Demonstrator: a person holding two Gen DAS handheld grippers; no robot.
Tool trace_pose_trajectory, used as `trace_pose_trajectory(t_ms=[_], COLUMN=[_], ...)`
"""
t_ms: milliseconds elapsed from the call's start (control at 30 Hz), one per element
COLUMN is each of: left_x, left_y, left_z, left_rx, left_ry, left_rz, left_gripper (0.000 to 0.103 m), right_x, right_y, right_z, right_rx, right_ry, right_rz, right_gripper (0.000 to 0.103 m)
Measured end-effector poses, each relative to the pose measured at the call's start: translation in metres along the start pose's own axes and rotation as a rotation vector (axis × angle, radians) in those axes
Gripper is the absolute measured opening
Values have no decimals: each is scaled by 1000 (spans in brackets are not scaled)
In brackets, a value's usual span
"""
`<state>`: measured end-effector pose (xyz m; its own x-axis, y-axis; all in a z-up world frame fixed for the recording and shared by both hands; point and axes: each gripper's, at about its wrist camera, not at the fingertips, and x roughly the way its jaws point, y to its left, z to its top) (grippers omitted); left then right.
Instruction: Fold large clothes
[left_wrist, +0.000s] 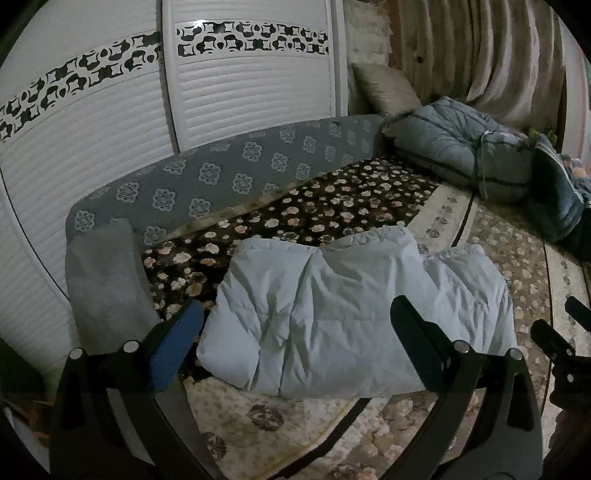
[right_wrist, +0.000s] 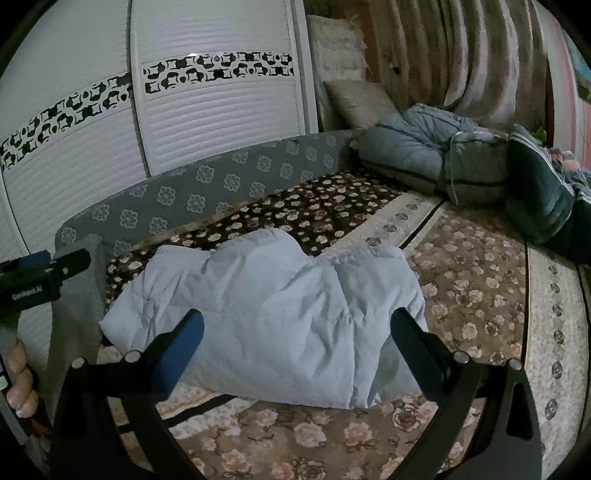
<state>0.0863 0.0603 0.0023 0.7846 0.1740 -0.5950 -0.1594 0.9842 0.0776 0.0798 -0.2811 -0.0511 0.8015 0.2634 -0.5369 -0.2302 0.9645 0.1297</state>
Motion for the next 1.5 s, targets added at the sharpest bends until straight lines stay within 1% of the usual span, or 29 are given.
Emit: trace_pose_trajectory(t_ms=[300,567,867,1167,1500], left_x=[-5,-5,-5,-6,-17], left_y=[-4,1,8,10,11], left_z=[0,4,7,8,10], left_rx=[4,7,-1,-9,-8], left_ry=[-13,-33,-31,-38,-73], left_rz=[4,4,1,9,24], left_gripper=[100,100,100,100,100], right_x=[-5,-7,-9,-15,-19], right_y=[3,4,9,11,14], right_z=[0,0,3,9,11], right_rx=[-5,-15,-23,-30,-38], right_ry=[-7,-10,-4,-24,-45], right_rz=[-4,-7,-11,-11,-4], right_gripper=[101,101,101,101,101])
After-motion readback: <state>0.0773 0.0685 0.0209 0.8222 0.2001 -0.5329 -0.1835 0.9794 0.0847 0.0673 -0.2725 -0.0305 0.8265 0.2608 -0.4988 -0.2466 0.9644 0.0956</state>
